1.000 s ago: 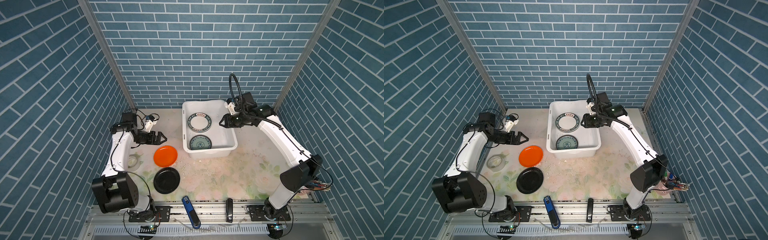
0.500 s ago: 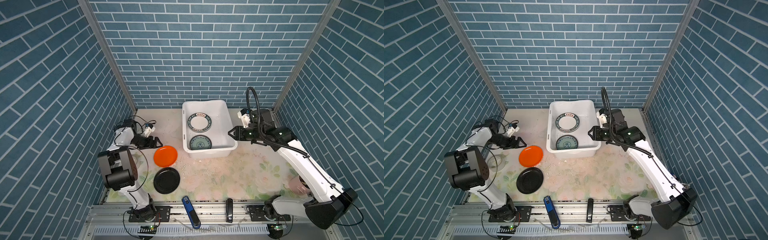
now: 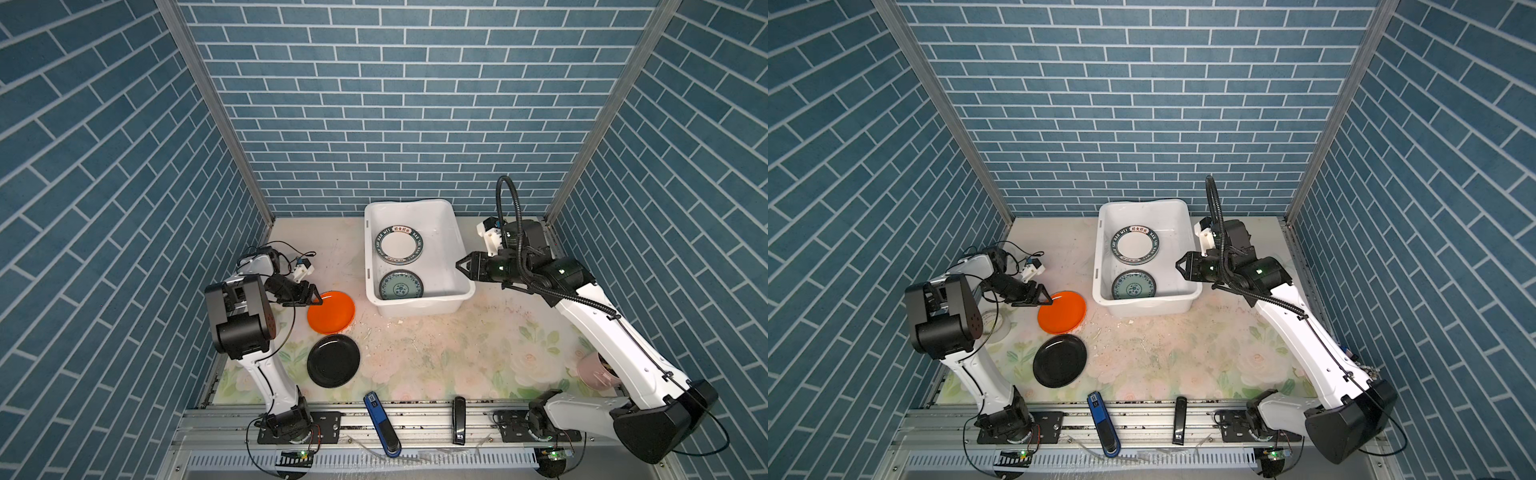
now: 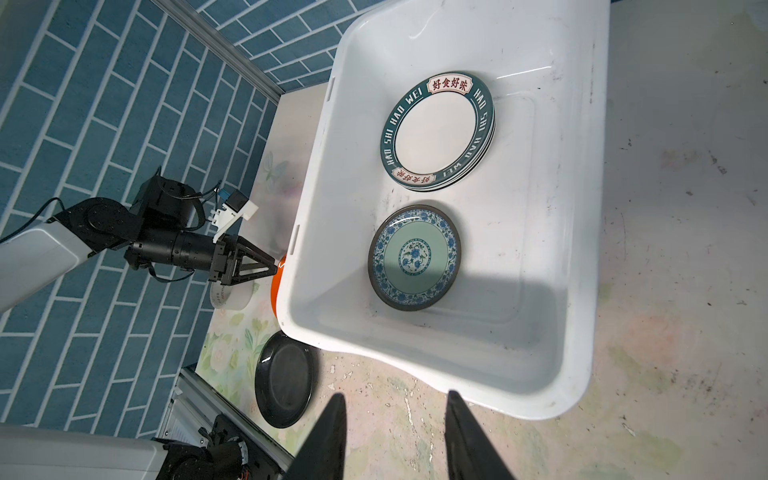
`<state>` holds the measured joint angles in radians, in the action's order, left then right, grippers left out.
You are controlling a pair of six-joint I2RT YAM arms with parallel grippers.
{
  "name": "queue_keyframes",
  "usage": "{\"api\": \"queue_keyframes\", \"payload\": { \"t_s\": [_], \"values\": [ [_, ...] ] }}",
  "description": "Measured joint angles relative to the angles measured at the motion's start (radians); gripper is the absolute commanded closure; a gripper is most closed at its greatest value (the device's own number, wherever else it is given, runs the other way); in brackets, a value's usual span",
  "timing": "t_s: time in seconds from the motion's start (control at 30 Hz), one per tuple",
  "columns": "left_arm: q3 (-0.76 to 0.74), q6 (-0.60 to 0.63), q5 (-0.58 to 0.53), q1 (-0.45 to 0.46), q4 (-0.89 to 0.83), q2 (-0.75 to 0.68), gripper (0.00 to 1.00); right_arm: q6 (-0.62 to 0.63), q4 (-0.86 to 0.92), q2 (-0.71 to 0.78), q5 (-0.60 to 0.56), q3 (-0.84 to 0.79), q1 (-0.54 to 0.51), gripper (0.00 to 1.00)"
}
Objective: Place the plates into the plastic bin on the countertop
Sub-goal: 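Lower the left gripper onto the orange plate edge and grip it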
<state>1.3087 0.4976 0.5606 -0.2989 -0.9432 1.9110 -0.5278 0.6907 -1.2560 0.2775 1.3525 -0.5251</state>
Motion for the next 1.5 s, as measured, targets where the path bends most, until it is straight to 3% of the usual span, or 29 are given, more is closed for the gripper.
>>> {"api": "queue_keyframes", "payload": {
  "t_s": [0.3, 1.5],
  "values": [
    [0.018, 0.026, -0.003, 0.0, -0.016, 0.07, 0.42, -0.019, -0.033, -0.005, 0.007, -0.014, 0.0, 0.61],
    [0.036, 0.048, 0.009, 0.0, -0.047, 0.114, 0.78, -0.07, -0.113, -0.006, 0.026, -0.075, 0.0, 0.63]
  ]
}}
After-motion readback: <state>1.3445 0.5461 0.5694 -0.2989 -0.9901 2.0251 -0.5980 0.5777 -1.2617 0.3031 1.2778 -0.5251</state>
